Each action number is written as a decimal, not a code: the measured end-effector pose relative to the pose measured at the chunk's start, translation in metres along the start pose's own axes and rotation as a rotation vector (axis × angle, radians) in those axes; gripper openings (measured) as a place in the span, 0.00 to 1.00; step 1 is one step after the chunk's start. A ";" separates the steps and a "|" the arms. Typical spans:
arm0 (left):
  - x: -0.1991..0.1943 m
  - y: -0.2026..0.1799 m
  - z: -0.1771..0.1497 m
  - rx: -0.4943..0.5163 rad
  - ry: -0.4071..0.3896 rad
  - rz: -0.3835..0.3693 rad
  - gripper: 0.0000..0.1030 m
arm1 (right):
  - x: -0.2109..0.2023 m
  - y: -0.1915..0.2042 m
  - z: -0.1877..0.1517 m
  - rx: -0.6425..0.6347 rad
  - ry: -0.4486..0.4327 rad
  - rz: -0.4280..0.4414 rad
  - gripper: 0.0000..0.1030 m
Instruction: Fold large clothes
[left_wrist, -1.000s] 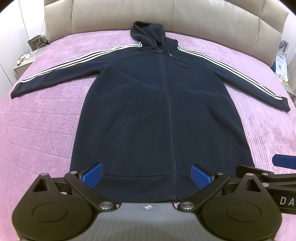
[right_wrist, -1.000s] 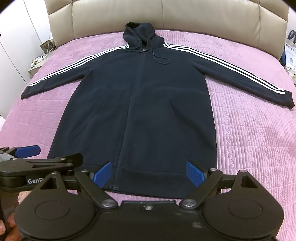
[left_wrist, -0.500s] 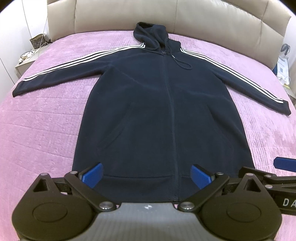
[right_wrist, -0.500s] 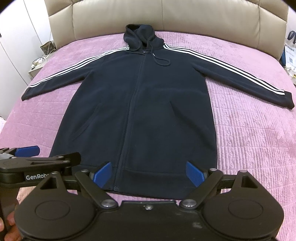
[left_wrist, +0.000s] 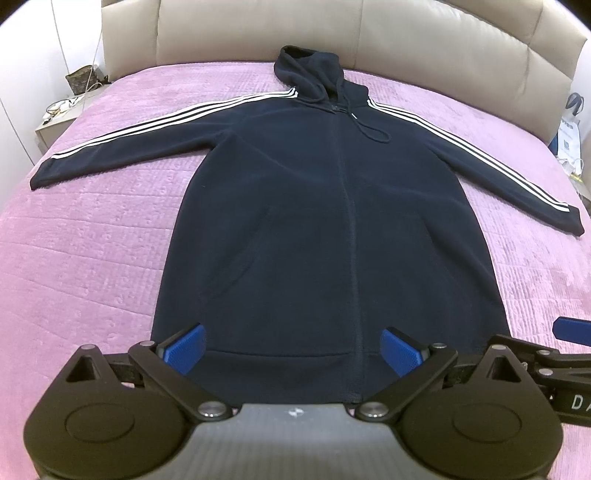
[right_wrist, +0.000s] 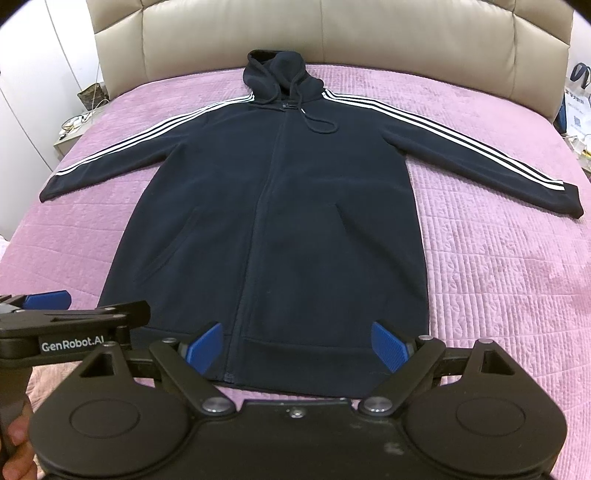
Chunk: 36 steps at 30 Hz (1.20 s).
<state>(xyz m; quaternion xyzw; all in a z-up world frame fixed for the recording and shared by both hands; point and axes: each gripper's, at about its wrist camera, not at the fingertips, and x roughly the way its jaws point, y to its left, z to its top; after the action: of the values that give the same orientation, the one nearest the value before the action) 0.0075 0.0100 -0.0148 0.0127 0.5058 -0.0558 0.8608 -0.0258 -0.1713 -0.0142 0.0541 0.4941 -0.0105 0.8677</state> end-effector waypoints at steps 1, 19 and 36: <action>0.000 -0.001 0.001 -0.002 0.001 -0.001 0.99 | 0.000 0.000 0.000 0.002 -0.001 -0.001 0.99; 0.066 0.103 0.028 -0.012 0.067 -0.030 0.98 | 0.080 -0.087 -0.006 0.074 -0.048 -0.063 0.99; 0.185 0.171 0.006 0.036 0.276 -0.177 1.00 | 0.148 -0.158 -0.071 0.192 -0.044 0.035 1.00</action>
<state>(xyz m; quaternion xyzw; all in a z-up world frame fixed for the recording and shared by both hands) 0.1206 0.1643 -0.1793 -0.0090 0.6174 -0.1385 0.7743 -0.0223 -0.3153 -0.1903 0.1454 0.4707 -0.0437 0.8691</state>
